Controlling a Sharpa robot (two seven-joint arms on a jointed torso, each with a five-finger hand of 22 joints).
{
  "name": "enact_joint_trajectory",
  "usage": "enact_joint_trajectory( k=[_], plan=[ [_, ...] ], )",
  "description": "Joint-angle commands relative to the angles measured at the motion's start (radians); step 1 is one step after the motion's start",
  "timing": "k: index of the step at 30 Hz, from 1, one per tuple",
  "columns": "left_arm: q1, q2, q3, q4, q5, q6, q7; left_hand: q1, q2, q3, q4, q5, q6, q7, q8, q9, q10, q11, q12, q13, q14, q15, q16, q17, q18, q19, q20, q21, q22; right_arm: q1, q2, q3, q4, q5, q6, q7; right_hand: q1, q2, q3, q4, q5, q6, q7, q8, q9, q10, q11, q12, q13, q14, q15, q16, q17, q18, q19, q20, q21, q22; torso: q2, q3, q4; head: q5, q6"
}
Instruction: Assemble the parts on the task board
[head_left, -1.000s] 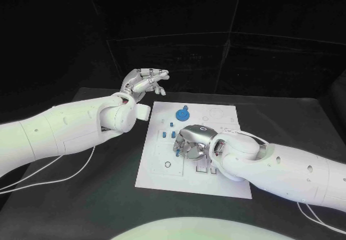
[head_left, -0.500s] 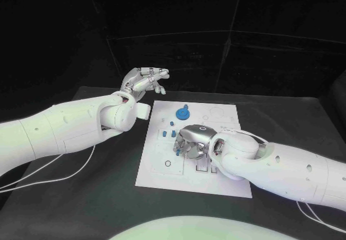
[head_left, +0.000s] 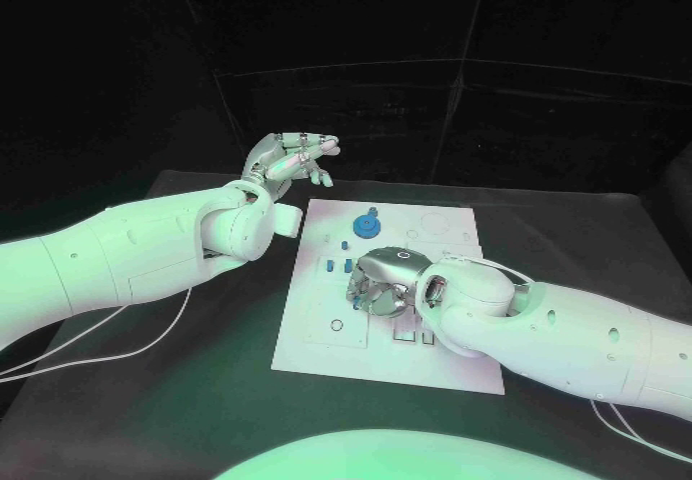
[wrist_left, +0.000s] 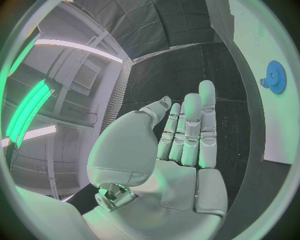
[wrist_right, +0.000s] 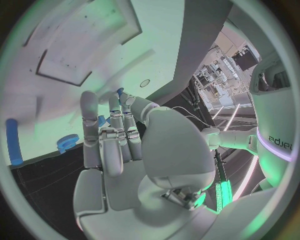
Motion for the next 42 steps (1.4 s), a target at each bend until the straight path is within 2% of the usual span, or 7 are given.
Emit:
enact_joint_trajectory(
  k=[1, 17, 22, 28, 33, 37, 42],
  plan=[
    [0.002, 0.0, 0.001, 0.001, 0.002, 0.01, 0.001, 0.011, -0.003, -0.005, -0.001, 0.0, -0.009, 0.0, 0.003, -0.002, -0.006, 0.001, 0.007, -0.001, -0.009, 0.001, -0.005, -0.001, 0.013, -0.006, 0.0, -0.003, -0.001, -0.003, 0.0, -0.004, -0.004, -0.014, 0.033, -0.003, -0.023, -0.017, -0.022, 0.013, 0.014, -0.014, 0.0, -0.007, -0.003, -0.017, 0.002, -0.012, -0.008, 0.108, 0.005, 0.002, 0.263, 0.0, -0.007, 0.003, -0.009, -0.004, 0.0, -0.0004, -0.0003, 0.001, -0.001],
    [0.002, 0.002, 0.001, -0.004, 0.002, 0.008, -0.001, 0.011, -0.002, -0.006, -0.001, 0.0, -0.011, 0.001, 0.003, -0.002, -0.008, 0.001, 0.007, -0.002, -0.009, 0.002, -0.004, -0.002, 0.013, -0.006, 0.0, -0.004, -0.002, -0.005, -0.003, -0.005, 0.0, -0.005, 0.02, 0.011, -0.034, -0.028, -0.043, 0.024, 0.022, -0.03, 0.005, -0.012, -0.004, -0.033, 0.008, -0.027, -0.014, 0.108, 0.01, 0.002, 0.263, 0.001, -0.006, 0.008, -0.015, -0.011, -0.001, 0.0005, -0.0014, 0.003, -0.001],
    [0.002, 0.002, 0.001, -0.005, 0.002, 0.008, -0.002, 0.011, -0.002, -0.006, -0.001, 0.0, -0.011, 0.001, 0.003, -0.002, -0.009, 0.001, 0.007, -0.002, -0.009, 0.002, -0.004, -0.002, 0.013, -0.006, 0.0, -0.004, -0.002, -0.005, -0.005, -0.005, -0.004, 0.002, -0.024, 0.016, -0.037, -0.055, -0.074, 0.029, 0.026, -0.151, 0.049, -0.016, -0.008, -0.135, 0.049, -0.075, -0.015, 0.108, 0.043, 0.002, 0.263, 0.003, -0.031, 0.035, -0.046, -0.058, -0.001, 0.0003, -0.0015, 0.003, 0.001],
    [0.002, 0.002, 0.001, -0.006, 0.002, 0.008, -0.003, 0.011, -0.002, -0.006, -0.001, 0.0, -0.011, 0.001, 0.003, -0.002, -0.009, 0.001, 0.007, -0.002, -0.009, 0.002, -0.004, -0.002, 0.013, -0.006, 0.0, -0.004, -0.002, -0.005, -0.012, -0.005, 0.001, 0.005, -0.084, 0.02, -0.026, -0.06, -0.115, 0.03, 0.023, -0.2, 0.051, -0.016, -0.007, -0.19, 0.058, -0.077, -0.012, 0.108, 0.052, 0.002, 0.263, 0.007, -0.039, 0.048, -0.062, -0.068, -0.001, 0.0005, -0.0015, 0.0, 0.005],
    [0.002, 0.001, 0.001, -0.007, 0.002, 0.008, -0.002, 0.011, -0.002, -0.007, -0.001, 0.0, -0.013, 0.002, 0.003, -0.002, -0.01, 0.002, 0.008, -0.002, -0.01, 0.002, -0.004, -0.003, 0.013, -0.005, 0.0, -0.005, -0.003, -0.005, -0.049, -0.005, 0.038, 0.006, -0.161, 0.039, -0.019, -0.061, -0.161, 0.036, 0.058, -0.193, 0.047, -0.009, -0.003, -0.193, 0.054, -0.047, -0.008, 0.108, 0.049, 0.002, 0.263, 0.008, -0.03, 0.046, -0.066, -0.073, -0.002, 0.0007, -0.0028, -0.001, 0.006],
    [0.002, -0.002, 0.001, -0.007, 0.002, 0.006, -0.001, 0.011, -0.002, -0.007, -0.001, 0.0, -0.013, 0.002, 0.003, -0.002, -0.01, 0.002, 0.008, -0.002, -0.01, 0.002, -0.004, -0.003, 0.013, -0.005, 0.0, -0.005, -0.003, -0.004, -0.1, -0.004, 0.085, 0.046, -0.225, 0.059, -0.019, -0.057, -0.189, 0.046, 0.075, -0.165, 0.047, 0.001, 0.0, -0.177, 0.051, -0.019, -0.007, 0.108, 0.049, 0.002, 0.263, 0.007, -0.023, 0.045, -0.068, -0.077, -0.003, -0.0013, -0.0037, -0.003, 0.009],
    [0.002, -0.006, 0.001, -0.006, 0.002, 0.0, 0.005, 0.011, -0.002, -0.007, -0.001, 0.0, -0.013, 0.002, 0.003, -0.002, -0.01, 0.002, 0.008, -0.002, -0.01, 0.002, -0.004, -0.003, 0.013, -0.005, 0.0, -0.005, -0.003, 0.01, -0.176, -0.003, 0.152, 0.101, -0.264, 0.068, -0.007, -0.046, -0.206, 0.057, 0.093, -0.139, 0.045, 0.003, -0.002, -0.159, 0.05, 0.008, -0.012, 0.108, 0.051, 0.002, 0.263, 0.008, -0.014, 0.047, -0.068, -0.081, -0.003, -0.0002, -0.0037, -0.007, 0.014]
  ],
)
